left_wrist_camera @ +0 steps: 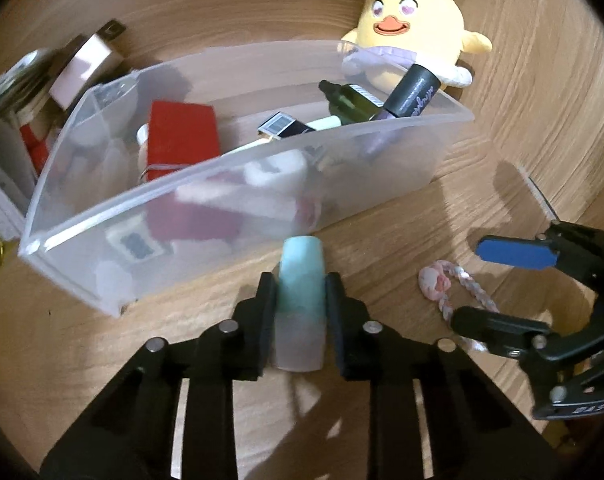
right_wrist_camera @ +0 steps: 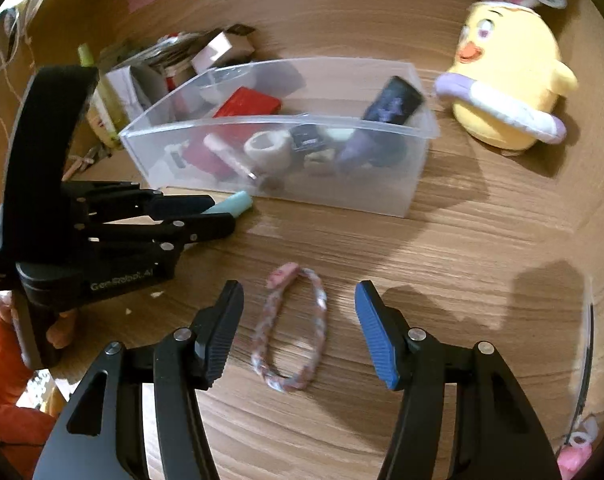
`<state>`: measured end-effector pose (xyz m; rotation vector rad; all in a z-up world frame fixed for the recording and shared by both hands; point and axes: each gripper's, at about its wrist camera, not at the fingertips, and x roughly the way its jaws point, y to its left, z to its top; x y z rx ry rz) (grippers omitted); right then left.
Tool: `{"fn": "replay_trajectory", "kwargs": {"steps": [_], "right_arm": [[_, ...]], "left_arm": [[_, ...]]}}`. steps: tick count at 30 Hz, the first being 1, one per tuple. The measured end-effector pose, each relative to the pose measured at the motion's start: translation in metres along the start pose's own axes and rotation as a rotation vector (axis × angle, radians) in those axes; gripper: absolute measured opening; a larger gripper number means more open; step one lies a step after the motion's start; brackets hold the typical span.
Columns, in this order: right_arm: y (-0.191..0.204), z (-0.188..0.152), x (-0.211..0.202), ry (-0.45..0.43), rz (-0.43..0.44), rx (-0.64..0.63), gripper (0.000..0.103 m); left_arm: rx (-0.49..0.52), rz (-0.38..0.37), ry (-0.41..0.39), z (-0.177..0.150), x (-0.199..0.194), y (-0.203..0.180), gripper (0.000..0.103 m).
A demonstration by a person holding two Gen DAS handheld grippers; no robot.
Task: Organize objects
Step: 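Grasp the mint-green tube with the left tool while the right tool grasps the braided bracelet, then carry the tube and bracelet over the clear box and lower them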
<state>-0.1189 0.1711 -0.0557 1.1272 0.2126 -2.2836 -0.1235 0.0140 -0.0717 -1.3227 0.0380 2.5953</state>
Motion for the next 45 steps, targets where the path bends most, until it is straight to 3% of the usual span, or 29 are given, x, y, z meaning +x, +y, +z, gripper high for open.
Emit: {"fn": "replay_trajectory", "kwargs": {"steps": [7, 11, 13, 23, 31, 45], "right_arm": [[0.014, 0.002, 0.02, 0.041, -0.082, -0.07, 0.05], [0.015, 0.004, 0.02, 0.034, -0.084, -0.071, 0.02], [0.015, 0.005, 0.02, 0.027, -0.074, -0.065, 0.014], [0.022, 0.015, 0.0, -0.075, -0.05, -0.056, 0.013], [0.03, 0.044, -0.031, -0.216, -0.017, -0.01, 0.013], [0.031, 0.086, -0.064, -0.371, -0.048, 0.006, 0.013]], "left_arm": [[-0.042, -0.017, -0.01, -0.011, -0.013, 0.009, 0.024], [-0.059, -0.036, -0.036, -0.014, -0.023, 0.01, 0.024], [-0.064, -0.039, -0.053, -0.014, -0.028, 0.01, 0.024], [-0.094, -0.052, -0.148, -0.009, -0.061, 0.017, 0.024], [-0.128, -0.047, -0.226, 0.002, -0.082, 0.024, 0.024], [-0.13, 0.016, -0.33, 0.031, -0.108, 0.034, 0.024]]}}
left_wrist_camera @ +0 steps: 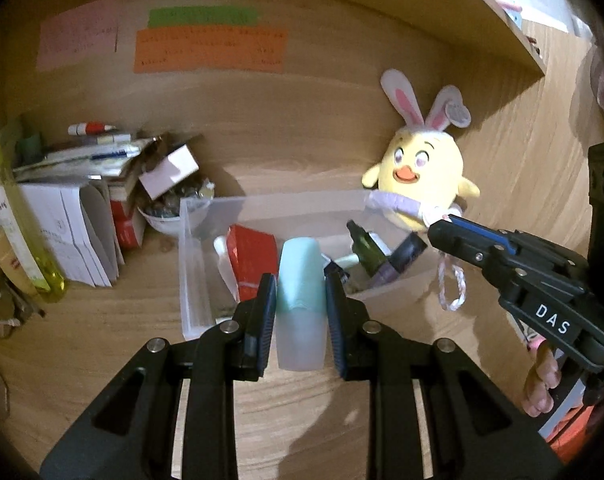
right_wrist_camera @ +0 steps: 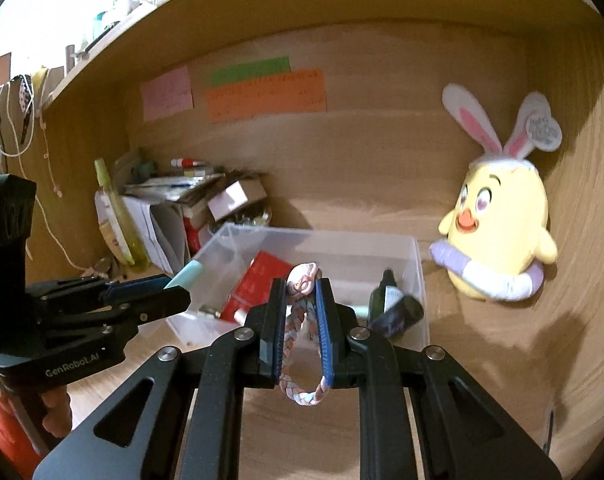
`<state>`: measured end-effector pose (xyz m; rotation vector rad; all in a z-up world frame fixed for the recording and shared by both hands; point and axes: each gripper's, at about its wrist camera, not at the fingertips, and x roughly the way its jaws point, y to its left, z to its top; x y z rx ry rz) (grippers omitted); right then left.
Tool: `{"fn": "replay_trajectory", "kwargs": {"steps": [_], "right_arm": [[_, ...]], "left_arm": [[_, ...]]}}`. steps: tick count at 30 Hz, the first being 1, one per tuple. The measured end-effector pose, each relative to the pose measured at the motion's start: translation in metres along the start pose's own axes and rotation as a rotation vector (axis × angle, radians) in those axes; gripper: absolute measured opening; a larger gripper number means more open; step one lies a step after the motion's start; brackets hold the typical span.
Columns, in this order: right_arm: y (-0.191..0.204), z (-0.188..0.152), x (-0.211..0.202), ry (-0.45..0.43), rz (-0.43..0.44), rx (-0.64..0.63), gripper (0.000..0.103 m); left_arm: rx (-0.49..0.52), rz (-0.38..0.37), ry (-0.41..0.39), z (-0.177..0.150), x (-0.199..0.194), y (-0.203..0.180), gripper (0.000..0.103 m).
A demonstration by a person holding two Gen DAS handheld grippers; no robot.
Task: Organize objects
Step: 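Carry the tube and bracelet over the clear box and lower them, then open both tools to release the tube and bracelet into the box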
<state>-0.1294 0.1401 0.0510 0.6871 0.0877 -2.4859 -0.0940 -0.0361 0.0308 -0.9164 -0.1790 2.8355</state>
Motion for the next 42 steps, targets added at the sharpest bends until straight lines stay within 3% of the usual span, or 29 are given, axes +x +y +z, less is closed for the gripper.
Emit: {"fn": "replay_trajectory", "kwargs": {"steps": [16, 29, 42], "right_arm": [[-0.004, 0.035, 0.024, -0.039, -0.023, -0.028, 0.013], [-0.032, 0.01, 0.089, 0.132, 0.022, 0.032, 0.013], [-0.026, -0.005, 0.115, 0.209, 0.003, -0.008, 0.013]], "left_arm": [[-0.03, 0.025, 0.0, 0.031, 0.024, 0.013, 0.024], [-0.041, 0.041, 0.079, 0.027, 0.065, 0.016, 0.024], [-0.04, 0.001, 0.171, 0.013, 0.099, 0.023, 0.024]]}}
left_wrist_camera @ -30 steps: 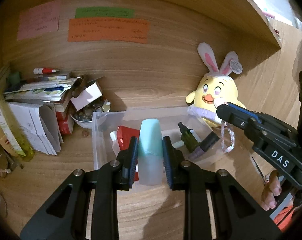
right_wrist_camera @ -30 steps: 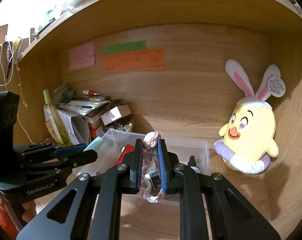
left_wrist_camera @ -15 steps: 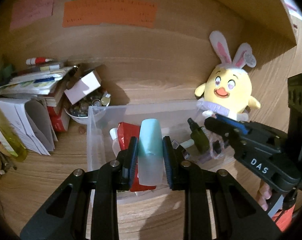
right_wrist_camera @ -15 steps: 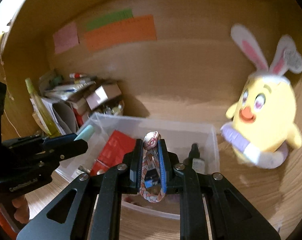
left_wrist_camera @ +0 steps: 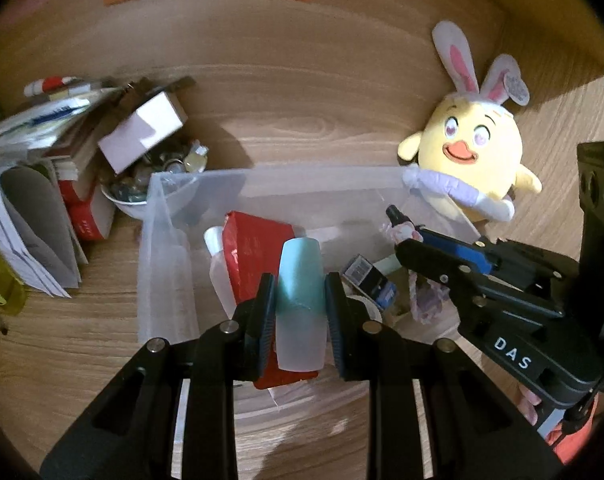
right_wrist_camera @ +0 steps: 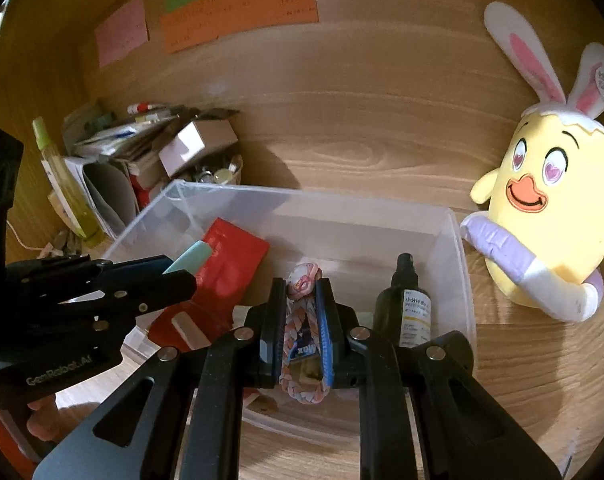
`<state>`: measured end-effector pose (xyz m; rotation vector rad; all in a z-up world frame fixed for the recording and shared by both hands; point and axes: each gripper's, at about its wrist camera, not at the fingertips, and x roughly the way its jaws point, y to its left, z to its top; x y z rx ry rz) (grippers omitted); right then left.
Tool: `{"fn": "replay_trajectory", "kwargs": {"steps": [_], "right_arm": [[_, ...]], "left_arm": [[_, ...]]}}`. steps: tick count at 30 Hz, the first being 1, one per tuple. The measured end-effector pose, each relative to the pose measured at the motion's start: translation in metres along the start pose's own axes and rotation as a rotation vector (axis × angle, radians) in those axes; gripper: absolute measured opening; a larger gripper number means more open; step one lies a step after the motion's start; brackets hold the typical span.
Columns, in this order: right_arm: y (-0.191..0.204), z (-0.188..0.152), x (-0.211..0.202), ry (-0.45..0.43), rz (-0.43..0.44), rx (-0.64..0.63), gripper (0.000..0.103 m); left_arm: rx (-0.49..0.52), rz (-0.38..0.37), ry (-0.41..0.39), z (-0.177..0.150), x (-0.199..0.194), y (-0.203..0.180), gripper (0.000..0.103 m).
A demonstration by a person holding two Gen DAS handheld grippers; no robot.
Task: Organize objects
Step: 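Open both tools to release the tube and bracelet into the box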
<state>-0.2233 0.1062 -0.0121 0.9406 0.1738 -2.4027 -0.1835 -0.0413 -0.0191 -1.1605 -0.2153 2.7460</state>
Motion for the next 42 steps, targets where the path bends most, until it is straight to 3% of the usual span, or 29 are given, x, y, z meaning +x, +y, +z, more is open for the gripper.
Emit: {"fn": "replay_trajectory", "kwargs": {"steps": [10, 17, 20, 23, 28, 30, 35, 39, 42], "right_arm": [[0.007, -0.002, -0.001, -0.009, -0.028, -0.044, 0.014], [0.009, 0.002, -0.014, -0.026, -0.011, -0.041, 0.024], [0.011, 0.006, -0.027, -0.042, -0.001, -0.043, 0.032], [0.017, 0.006, -0.044, -0.084, -0.03, -0.064, 0.045], [0.026, 0.004, -0.064, -0.122, -0.051, -0.098, 0.048], [0.029, 0.001, -0.069, -0.128, -0.05, -0.101, 0.059], [0.034, -0.008, -0.081, -0.149, -0.075, -0.12, 0.064], [0.035, -0.017, -0.088, -0.163, -0.086, -0.118, 0.074], [0.035, -0.023, -0.093, -0.169, -0.109, -0.125, 0.081]], "left_arm": [[0.015, 0.02, -0.024, 0.0, -0.007, -0.001, 0.024], [0.021, 0.028, -0.067, 0.001, -0.029, -0.001, 0.033], [0.032, 0.034, -0.087, 0.0, -0.039, -0.003, 0.034], [0.034, 0.033, -0.109, -0.001, -0.049, -0.004, 0.043], [0.04, 0.035, -0.142, -0.002, -0.062, -0.007, 0.054], [0.043, 0.035, -0.151, -0.004, -0.067, -0.009, 0.055], [0.048, 0.053, -0.169, -0.011, -0.075, -0.012, 0.056], [0.034, 0.05, -0.179, -0.019, -0.08, -0.01, 0.076], [0.05, 0.054, -0.188, -0.025, -0.084, -0.014, 0.079]]}}
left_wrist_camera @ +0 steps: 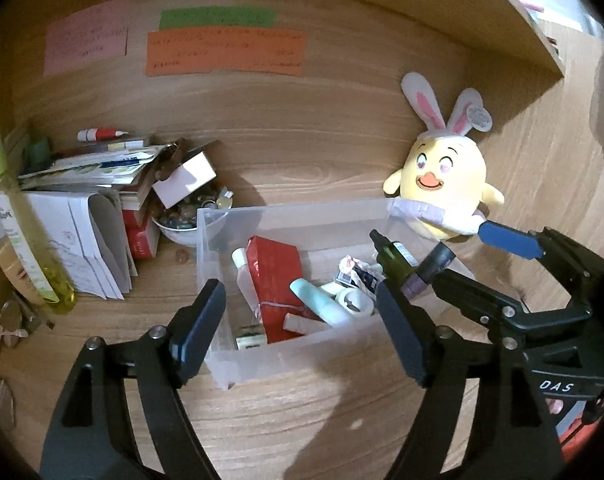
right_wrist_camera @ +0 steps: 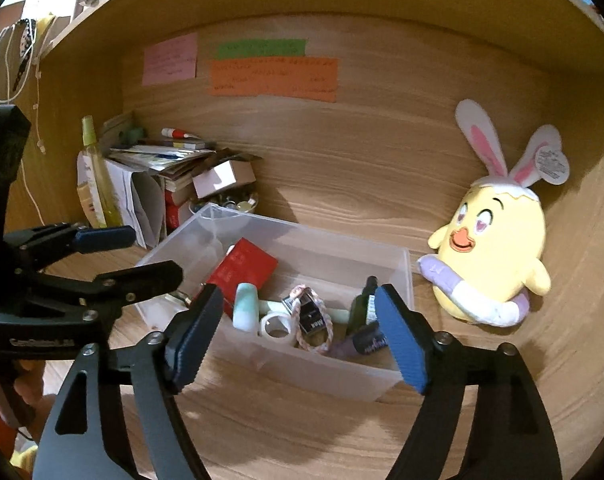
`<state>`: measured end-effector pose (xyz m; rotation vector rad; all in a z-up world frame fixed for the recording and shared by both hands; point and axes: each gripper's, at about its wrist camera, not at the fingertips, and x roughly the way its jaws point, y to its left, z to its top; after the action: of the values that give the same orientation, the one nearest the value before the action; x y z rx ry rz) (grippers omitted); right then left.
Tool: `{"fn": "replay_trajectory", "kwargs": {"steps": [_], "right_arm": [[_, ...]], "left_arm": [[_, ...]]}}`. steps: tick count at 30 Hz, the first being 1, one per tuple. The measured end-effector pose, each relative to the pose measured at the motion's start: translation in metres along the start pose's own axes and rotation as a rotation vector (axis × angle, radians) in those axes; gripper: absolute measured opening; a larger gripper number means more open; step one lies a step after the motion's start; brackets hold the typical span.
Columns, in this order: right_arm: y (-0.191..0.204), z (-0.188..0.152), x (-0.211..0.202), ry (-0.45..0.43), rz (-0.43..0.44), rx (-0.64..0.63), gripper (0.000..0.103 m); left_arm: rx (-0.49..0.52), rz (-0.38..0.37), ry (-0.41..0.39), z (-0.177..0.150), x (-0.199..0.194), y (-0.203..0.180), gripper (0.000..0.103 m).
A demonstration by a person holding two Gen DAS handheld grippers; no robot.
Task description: Organize objects
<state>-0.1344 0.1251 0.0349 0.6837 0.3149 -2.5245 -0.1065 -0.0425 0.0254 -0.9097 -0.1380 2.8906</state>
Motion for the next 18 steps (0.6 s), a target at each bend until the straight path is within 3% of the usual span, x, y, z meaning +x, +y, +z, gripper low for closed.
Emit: {"fn": "replay_trajectory", "kwargs": {"steps": [8, 13, 18], "right_arm": [[-0.001, -0.011, -0.01, 0.006, -0.01, 0.015, 0.085], [-0.002, -0.016, -0.015, 0.011, -0.009, 0.012, 0.086], [0.0, -0.021, -0.018, 0.015, -0.02, 0.006, 0.086]], "left_arm": [[0.025, 0.022, 0.004, -0.009, -0.009, -0.008, 0.081], [0.019, 0.033, -0.004, -0.014, -0.012, -0.008, 0.093], [0.029, 0.03, 0.0, -0.018, -0.016, -0.008, 0.093]]}}
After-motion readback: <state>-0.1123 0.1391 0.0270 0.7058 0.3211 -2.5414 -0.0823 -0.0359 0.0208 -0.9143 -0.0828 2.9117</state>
